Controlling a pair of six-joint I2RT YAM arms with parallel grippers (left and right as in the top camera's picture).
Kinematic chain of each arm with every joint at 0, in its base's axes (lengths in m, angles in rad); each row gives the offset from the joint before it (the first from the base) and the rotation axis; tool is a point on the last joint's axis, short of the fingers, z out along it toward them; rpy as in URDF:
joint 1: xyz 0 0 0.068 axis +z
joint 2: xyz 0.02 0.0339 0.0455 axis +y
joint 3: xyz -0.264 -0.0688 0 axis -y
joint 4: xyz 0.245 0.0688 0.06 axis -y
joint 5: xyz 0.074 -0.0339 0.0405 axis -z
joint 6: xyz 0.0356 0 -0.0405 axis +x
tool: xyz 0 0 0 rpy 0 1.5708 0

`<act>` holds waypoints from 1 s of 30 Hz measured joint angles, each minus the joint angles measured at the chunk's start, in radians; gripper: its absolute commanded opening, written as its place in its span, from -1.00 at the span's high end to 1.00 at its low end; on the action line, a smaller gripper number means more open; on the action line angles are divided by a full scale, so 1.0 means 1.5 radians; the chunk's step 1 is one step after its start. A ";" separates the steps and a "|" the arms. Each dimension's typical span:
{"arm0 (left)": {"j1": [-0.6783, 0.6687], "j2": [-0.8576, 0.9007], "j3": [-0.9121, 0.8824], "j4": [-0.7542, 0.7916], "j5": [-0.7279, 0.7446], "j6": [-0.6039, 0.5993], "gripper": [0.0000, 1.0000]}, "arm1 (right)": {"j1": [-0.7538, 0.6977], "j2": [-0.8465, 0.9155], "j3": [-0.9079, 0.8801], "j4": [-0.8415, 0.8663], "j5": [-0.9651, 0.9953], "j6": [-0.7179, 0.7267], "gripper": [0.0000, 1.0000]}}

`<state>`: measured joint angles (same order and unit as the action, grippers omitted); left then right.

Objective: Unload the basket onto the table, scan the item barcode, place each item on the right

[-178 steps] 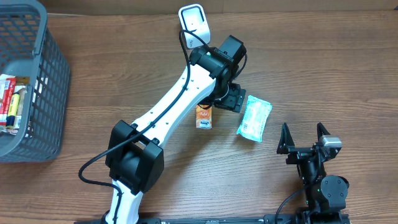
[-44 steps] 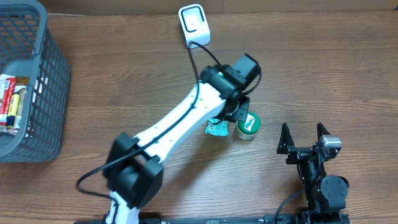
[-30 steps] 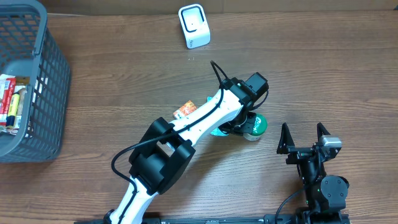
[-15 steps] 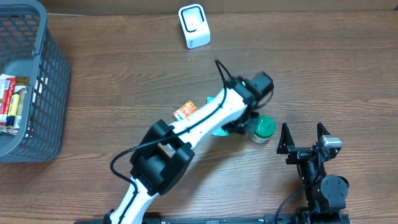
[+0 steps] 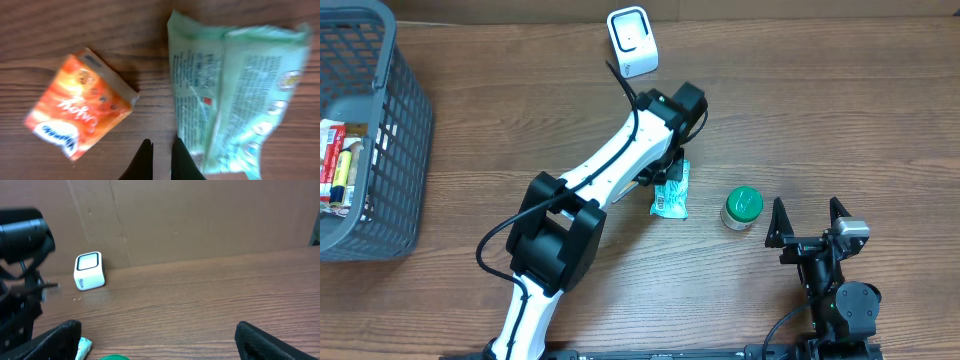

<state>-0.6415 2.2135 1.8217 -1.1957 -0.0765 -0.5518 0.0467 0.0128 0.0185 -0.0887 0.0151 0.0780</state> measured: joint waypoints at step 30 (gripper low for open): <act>-0.004 0.000 0.012 0.021 0.022 0.043 0.88 | 0.000 0.000 0.000 0.000 0.000 -0.001 -1.00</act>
<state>-0.6476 2.2135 1.8404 -1.1645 -0.0433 -0.4866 0.0467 0.0128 0.0185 -0.0887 0.0147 0.0772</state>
